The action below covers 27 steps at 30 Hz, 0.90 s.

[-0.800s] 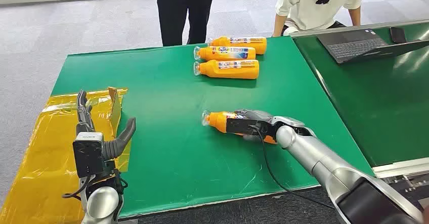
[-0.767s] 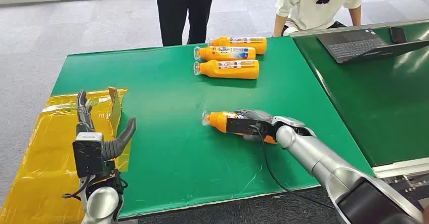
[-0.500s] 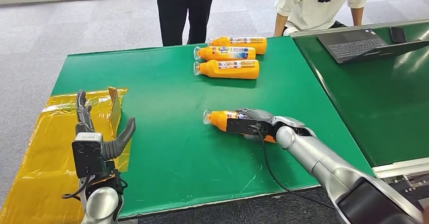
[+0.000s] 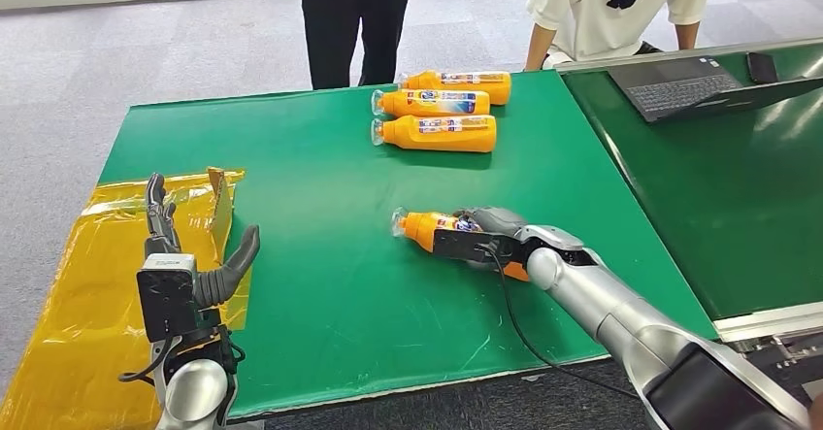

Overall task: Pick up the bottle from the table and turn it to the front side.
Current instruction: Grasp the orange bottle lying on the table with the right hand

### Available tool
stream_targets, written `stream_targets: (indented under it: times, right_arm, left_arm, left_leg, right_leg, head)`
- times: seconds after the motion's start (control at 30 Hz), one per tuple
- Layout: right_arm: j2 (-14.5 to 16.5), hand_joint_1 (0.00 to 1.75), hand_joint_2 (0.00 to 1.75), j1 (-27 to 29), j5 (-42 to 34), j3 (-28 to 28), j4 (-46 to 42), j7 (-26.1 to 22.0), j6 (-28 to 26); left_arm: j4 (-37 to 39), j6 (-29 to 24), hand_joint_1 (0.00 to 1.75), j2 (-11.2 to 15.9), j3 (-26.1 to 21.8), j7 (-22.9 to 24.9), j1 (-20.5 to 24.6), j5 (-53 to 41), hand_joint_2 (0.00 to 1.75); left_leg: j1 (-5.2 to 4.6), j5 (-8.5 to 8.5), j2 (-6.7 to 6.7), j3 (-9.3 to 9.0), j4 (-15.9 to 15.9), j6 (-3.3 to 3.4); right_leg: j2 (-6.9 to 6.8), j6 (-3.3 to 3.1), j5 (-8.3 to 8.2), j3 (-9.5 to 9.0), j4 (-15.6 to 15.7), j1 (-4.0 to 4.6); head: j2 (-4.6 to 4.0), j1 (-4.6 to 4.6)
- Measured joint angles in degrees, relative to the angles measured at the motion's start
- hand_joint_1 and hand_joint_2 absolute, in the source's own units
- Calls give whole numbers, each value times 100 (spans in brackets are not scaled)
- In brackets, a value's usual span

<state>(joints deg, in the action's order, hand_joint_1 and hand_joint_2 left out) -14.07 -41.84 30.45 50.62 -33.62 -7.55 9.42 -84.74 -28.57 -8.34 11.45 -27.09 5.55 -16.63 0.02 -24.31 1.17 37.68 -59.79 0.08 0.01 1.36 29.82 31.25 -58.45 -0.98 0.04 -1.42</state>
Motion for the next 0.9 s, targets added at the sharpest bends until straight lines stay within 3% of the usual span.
stream_targets:
  times: [0.63, 0.77, 0.9]
  right_arm:
    - [82, 175, 175, 383, -116, -83, -154, -184, -691]
    - [183, 175, 175, 701, -191, -392, -312, -540, -1274]
    - [386, 175, 175, 1043, -28, -944, -689, -929, -2234]
  left_arm:
    - [2, 0, 0, -1, 0, -68, -4, 196, 175]
    - [2, -43, 0, -1, -2, -116, -6, 270, 0]
    - [39, -38, 0, -6, -5, -304, 18, 533, 175]
  left_leg:
    - [4, -1, 12, -36, 1, -1]
    - [4, -1, 9, -31, 2, -1]
    - [4, 0, 7, -21, 2, -1]
  right_leg:
    - [12, -2, 1, -33, 0, 3]
    - [10, -2, 1, -35, 0, 5]
    - [8, -2, 1, -25, -1, 5]
  head:
    - [0, 0]
    - [0, 0]
    - [0, -1]
